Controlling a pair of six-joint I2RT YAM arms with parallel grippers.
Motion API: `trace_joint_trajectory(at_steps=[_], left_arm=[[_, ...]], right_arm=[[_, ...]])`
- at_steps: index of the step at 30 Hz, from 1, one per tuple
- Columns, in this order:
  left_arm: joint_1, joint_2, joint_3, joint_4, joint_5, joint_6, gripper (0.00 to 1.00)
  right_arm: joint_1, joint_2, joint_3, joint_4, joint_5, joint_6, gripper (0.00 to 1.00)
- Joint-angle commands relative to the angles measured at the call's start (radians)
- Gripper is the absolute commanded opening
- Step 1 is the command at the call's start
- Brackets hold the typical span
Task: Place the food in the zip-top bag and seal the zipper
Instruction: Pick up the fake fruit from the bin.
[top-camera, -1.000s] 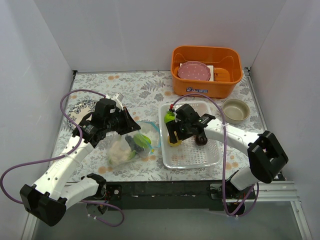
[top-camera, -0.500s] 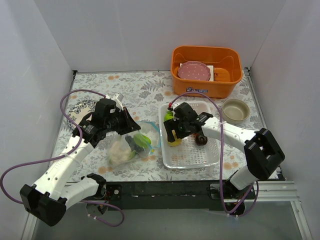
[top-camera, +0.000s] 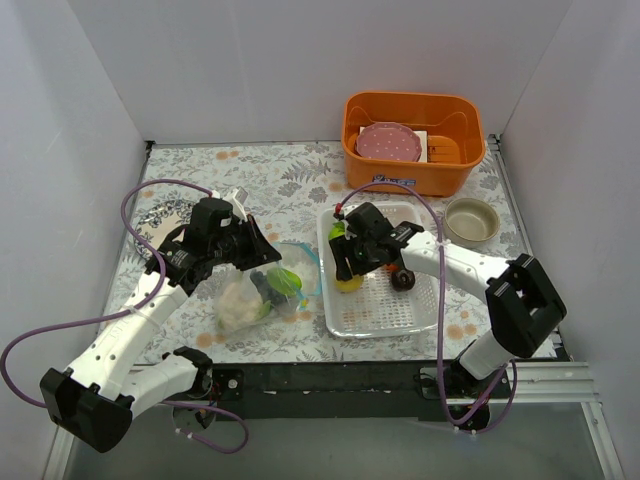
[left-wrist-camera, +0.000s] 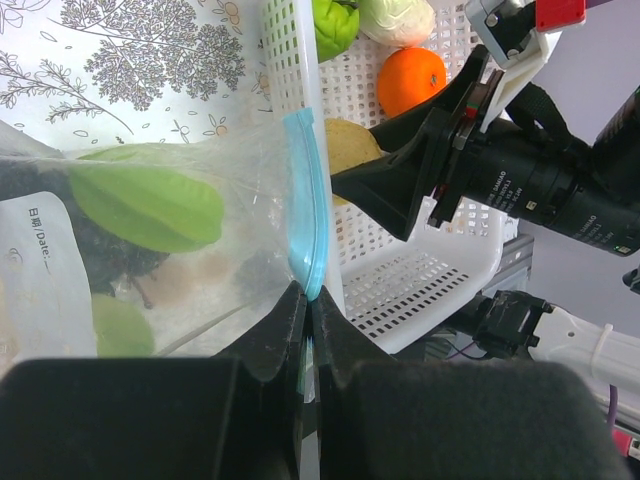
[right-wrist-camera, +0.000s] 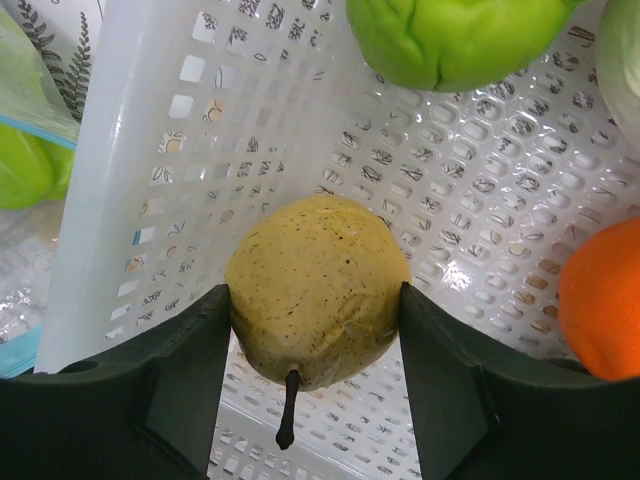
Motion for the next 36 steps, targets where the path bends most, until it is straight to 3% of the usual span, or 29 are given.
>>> trace_joint_trajectory(at_steps=[1, 9, 15, 26, 36], left_arm=[[0.003, -0.016, -0.005, 0.021, -0.001, 0.013, 0.00], [0.003, -0.010, -0.003, 0.025, 0.002, 0.008, 0.00], [0.003, -0.010, -0.010, 0.030, 0.013, 0.002, 0.00], [0.003, -0.019, 0.012, 0.007, 0.002, 0.010, 0.00], [0.003, -0.030, 0.015, 0.007, -0.005, 0.002, 0.00]], right_arm=[[0.002, -0.083, 0.054, -0.048, 0.055, -0.001, 0.43], [0.004, -0.253, 0.100, 0.046, 0.013, 0.065, 0.43], [0.008, -0.301, 0.036, 0.247, -0.182, 0.191, 0.43], [0.071, -0.162, -0.054, 0.562, -0.328, 0.325, 0.43], [0.099, -0.005, -0.038, 0.739, -0.454, 0.426, 0.45]])
